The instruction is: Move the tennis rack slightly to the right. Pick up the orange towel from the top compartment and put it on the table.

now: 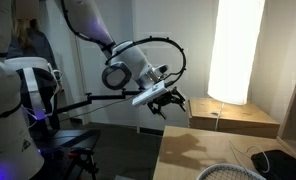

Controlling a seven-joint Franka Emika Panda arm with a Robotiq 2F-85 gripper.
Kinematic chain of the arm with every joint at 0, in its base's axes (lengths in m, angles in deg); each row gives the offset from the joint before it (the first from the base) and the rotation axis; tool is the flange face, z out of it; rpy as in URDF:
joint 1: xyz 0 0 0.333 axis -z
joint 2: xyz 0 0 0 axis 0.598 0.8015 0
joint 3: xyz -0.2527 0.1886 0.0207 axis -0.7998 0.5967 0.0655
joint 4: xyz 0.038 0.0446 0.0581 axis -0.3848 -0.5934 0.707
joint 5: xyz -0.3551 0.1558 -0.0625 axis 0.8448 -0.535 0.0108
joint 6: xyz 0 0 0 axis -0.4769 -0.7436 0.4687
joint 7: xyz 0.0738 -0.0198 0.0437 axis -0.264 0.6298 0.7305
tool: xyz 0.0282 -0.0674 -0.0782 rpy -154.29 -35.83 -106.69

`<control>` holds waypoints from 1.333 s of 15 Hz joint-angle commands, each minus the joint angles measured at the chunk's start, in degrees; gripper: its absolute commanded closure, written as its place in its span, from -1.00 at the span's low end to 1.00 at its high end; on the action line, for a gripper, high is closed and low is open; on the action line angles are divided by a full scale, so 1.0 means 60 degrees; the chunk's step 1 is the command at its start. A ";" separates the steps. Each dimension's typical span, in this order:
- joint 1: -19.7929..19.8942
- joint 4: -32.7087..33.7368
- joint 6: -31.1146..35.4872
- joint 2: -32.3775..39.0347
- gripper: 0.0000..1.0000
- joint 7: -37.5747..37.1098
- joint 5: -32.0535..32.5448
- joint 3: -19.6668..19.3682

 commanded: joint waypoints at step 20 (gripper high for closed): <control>0.0048 0.0239 -0.0502 -0.0561 -1.00 -0.1032 -0.0362 0.0100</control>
